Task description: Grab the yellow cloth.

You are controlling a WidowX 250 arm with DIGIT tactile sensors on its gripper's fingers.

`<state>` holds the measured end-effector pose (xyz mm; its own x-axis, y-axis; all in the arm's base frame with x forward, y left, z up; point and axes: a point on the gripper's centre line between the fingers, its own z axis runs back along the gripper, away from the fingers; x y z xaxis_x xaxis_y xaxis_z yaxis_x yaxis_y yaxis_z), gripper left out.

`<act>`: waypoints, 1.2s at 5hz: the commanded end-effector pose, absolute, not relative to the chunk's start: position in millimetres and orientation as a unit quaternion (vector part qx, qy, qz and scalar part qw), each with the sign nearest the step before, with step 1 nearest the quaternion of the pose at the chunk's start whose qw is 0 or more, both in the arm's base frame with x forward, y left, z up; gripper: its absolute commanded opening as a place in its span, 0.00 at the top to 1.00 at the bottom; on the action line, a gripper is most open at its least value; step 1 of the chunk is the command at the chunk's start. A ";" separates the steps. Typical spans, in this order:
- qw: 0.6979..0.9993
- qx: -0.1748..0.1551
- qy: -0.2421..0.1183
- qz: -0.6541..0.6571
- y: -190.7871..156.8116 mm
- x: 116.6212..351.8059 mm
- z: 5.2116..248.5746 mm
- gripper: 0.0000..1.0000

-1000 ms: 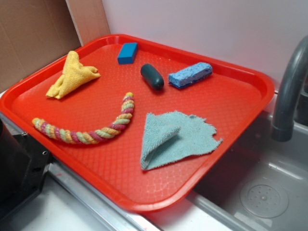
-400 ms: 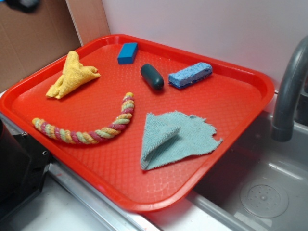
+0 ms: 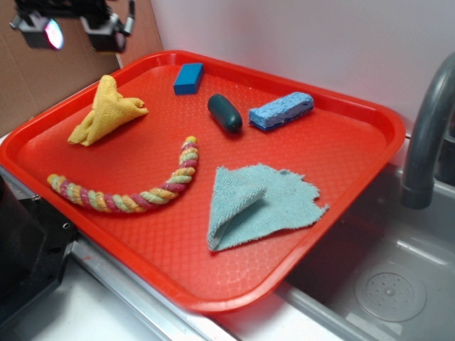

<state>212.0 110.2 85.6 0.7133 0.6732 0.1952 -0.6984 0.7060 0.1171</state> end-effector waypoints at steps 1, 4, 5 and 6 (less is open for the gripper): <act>0.936 0.021 -0.042 0.350 107.5 215.3 29.1 0.00; 0.969 0.061 0.002 0.241 83.2 204.6 58.7 1.00; 0.979 0.049 0.005 0.196 75.8 183.7 108.6 1.00; 0.983 0.072 -0.048 0.161 41.0 166.5 156.6 1.00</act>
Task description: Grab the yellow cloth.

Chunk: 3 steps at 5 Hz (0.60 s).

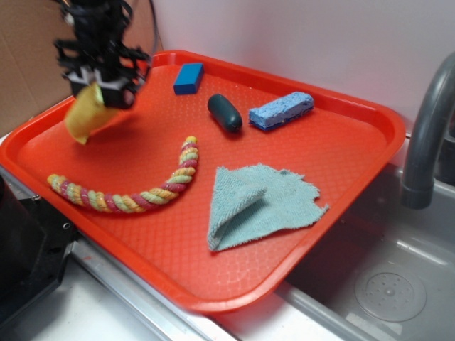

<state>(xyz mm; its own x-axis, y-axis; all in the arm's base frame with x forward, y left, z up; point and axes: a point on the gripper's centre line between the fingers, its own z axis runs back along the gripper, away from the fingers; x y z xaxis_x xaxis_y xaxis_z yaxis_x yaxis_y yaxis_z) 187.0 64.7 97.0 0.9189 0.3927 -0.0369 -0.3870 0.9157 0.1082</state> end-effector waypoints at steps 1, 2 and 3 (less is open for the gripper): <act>0.987 0.047 -0.059 0.144 37.0 163.4 207.0 1.00; 0.985 0.045 -0.080 0.145 33.1 161.3 228.9 1.00; 0.981 0.038 -0.114 0.155 43.5 151.1 238.9 1.00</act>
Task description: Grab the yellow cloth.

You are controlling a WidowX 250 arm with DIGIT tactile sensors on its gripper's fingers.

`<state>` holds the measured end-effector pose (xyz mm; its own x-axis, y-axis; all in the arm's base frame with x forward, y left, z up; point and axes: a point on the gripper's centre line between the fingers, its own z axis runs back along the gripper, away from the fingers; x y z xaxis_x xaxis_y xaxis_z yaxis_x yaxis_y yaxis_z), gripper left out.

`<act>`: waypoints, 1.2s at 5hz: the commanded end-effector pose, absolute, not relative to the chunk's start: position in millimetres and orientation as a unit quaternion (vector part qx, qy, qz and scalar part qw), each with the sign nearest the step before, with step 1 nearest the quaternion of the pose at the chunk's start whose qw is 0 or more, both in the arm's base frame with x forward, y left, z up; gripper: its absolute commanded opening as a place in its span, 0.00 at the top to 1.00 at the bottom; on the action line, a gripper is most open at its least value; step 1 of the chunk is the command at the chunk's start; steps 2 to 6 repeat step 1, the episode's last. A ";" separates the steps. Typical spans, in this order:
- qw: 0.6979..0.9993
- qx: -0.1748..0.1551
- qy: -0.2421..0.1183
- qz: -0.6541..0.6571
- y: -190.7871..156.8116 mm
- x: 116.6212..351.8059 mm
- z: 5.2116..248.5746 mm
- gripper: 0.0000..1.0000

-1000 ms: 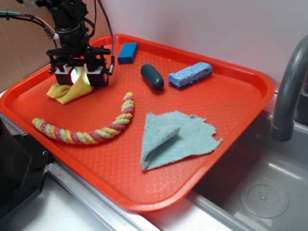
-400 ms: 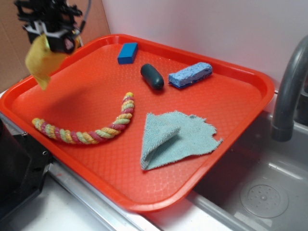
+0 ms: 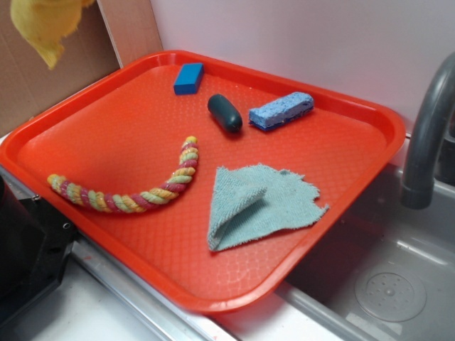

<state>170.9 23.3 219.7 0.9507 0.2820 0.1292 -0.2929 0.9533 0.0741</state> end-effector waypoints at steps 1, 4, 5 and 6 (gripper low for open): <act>0.980 0.030 -0.102 0.170 57.8 150.3 228.5 1.00; 0.980 0.030 -0.102 0.170 57.8 150.3 228.5 1.00; 0.980 0.030 -0.102 0.170 57.8 150.3 228.5 1.00; 0.980 0.030 -0.102 0.170 57.8 150.3 228.5 1.00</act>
